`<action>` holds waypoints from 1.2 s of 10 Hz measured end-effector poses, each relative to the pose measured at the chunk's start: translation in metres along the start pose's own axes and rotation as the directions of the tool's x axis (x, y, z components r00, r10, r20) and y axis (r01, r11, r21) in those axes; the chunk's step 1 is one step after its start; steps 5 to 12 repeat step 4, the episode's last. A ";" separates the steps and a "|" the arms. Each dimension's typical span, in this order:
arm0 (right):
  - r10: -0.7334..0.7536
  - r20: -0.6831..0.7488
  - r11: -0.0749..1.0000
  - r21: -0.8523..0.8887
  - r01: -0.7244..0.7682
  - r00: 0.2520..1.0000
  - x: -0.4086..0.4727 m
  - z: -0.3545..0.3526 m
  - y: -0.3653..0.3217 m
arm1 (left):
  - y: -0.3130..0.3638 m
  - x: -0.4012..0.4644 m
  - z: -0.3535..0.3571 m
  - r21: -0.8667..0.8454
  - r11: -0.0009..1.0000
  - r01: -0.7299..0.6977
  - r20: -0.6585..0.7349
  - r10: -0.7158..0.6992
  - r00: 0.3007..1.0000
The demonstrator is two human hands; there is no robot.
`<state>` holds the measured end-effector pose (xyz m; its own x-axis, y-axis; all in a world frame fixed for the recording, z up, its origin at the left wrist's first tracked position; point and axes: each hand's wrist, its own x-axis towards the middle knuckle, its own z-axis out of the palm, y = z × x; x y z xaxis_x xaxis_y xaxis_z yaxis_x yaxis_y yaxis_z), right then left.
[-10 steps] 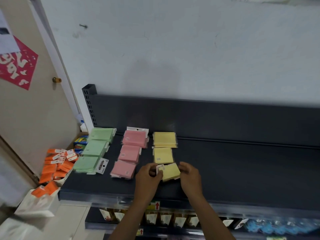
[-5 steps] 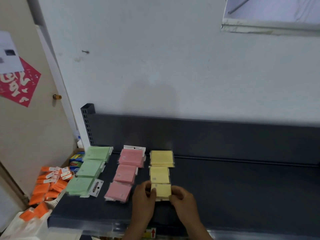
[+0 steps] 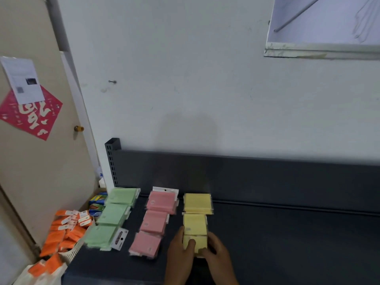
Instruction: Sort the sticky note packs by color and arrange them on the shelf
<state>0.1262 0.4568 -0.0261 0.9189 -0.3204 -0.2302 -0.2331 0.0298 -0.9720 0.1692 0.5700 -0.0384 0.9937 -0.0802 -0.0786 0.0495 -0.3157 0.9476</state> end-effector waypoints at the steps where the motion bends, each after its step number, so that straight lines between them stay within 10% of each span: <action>1: 0.047 -0.005 0.999 0.014 -0.047 0.999 0.006 -0.002 -0.002 | 0.005 0.001 0.000 -0.015 0.999 0.038 -0.001 -0.038 0.999; 12: -0.034 0.002 0.994 -0.106 0.034 0.999 -0.001 -0.003 -0.004 | 0.008 -0.011 -0.005 0.013 1.000 0.000 0.013 0.000 1.000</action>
